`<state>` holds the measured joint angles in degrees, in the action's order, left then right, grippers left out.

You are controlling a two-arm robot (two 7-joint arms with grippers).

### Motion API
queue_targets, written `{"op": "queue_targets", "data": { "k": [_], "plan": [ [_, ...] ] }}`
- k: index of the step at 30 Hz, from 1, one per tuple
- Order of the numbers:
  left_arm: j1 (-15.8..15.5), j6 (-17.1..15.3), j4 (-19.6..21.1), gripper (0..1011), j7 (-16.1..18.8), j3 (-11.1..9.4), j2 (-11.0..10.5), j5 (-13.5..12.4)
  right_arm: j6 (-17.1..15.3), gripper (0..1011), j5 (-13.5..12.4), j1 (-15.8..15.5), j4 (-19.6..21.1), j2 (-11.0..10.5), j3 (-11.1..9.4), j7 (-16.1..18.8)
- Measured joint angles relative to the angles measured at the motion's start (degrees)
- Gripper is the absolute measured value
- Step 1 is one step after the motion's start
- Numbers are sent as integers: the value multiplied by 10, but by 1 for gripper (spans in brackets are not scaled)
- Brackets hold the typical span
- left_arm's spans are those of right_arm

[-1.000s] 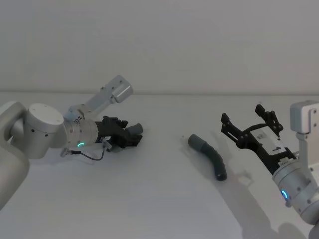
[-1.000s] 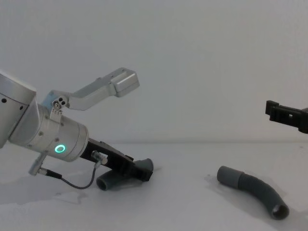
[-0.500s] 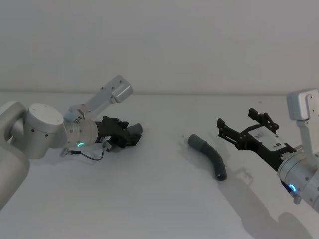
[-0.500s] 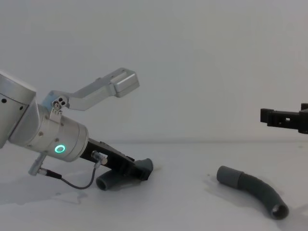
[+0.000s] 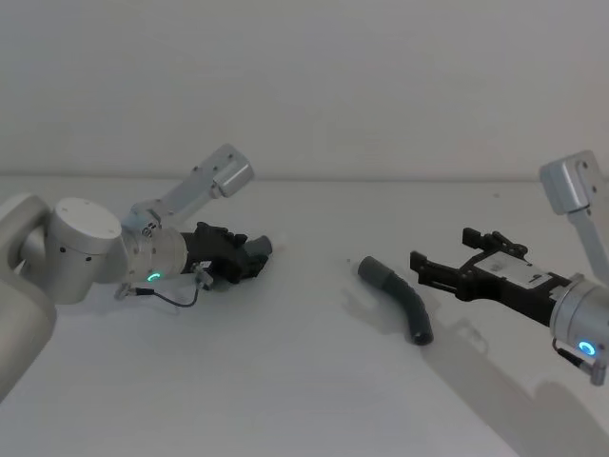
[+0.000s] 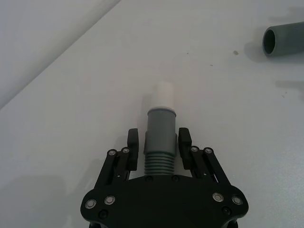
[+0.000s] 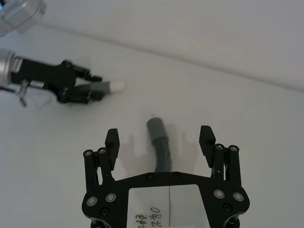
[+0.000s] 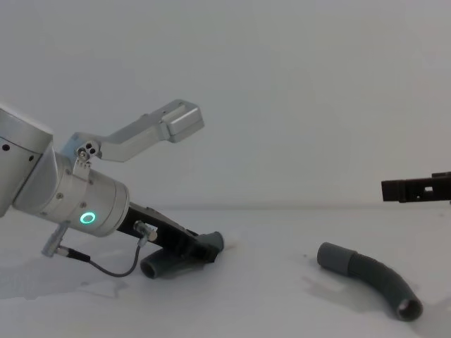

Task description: Use both hands to pick up one end of the pipe from the table, align the ends, and insert them.

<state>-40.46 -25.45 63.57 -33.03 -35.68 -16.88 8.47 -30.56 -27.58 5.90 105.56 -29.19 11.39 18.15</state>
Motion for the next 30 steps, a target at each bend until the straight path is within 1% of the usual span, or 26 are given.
{"op": "queue_targets", "data": {
  "k": [1, 3, 4, 6, 7, 10, 14, 20, 25, 28, 29, 30],
  "plan": [
    [0, 0, 0, 498, 0, 0, 0, 0, -11, 1000, -4, 7, 0, -10, 3, 11],
    [0, 0, 0, 488, 0, 0, 0, 0, -20, 1000, -7, 13, -2, -19, 6, 22],
    [0, 0, 0, 483, 0, 0, 0, 0, -30, 1000, -9, 21, -4, -29, 11, 36],
    [0, 0, 0, 463, 0, 0, 0, 0, -39, 1000, -10, 31, -7, -39, 17, 51],
    [0, 0, 0, 463, 0, 0, 0, 0, -46, 1000, -11, 40, -12, -48, 23, 60],
    [0, 0, 0, 437, 0, 0, 0, 0, -55, 1000, -11, 59, -23, -64, 36, 85],
    [0, 0, 0, 412, 0, 0, 0, 0, -59, 1000, -8, 80, -35, -76, 49, 102],
    [0, 0, 0, 382, 0, 0, 0, 0, -60, 1000, 3, 106, -56, -83, 69, 115],
    [0, 0, 0, 371, 0, 0, 0, 0, -60, 1000, 13, 124, -74, -84, 86, 119],
    [0, 0, 0, 368, 0, 0, 0, 0, -60, 1000, 18, 133, -83, -84, 95, 121],
    [0, 0, 0, 368, 0, 0, 0, 0, -60, 1000, 18, 133, -83, -84, 95, 121],
    [0, 0, 0, 367, 0, 0, 0, 0, -60, 1000, 20, 138, -88, -83, 100, 122]
  ]
}}
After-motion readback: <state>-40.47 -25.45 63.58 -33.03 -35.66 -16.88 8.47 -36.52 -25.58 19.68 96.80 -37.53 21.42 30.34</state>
